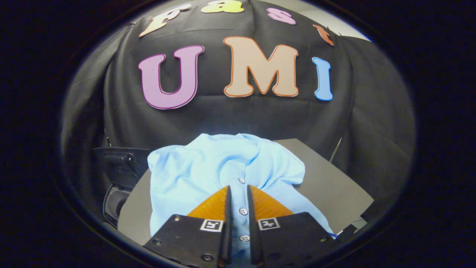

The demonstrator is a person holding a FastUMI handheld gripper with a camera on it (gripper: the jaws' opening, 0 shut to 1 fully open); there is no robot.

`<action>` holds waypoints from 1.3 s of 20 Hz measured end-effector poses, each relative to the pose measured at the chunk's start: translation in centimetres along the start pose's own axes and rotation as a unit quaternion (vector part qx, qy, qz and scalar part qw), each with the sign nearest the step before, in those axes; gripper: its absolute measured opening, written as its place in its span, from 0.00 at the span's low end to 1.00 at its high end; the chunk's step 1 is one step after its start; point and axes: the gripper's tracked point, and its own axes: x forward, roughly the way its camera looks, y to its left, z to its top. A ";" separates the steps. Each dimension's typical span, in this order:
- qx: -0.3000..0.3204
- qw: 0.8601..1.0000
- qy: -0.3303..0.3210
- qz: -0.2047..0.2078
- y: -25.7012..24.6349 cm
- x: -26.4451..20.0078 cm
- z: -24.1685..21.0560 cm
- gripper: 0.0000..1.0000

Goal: Put the clothes into the washing machine and then close the washing machine lid.

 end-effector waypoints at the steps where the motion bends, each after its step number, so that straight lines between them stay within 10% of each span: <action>1: 0.001 1.000 -0.001 -0.002 0.7 -0.2 0.0 0.28; 5: 0.005 0.998 -0.008 0.060 7.1 -1.7 -0.1 0.06; 19: 0.001 0.954 0.052 0.296 33.8 -4.5 -2.9 0.16; 26: 0.007 0.958 0.010 0.285 36.4 -0.8 -0.4 0.28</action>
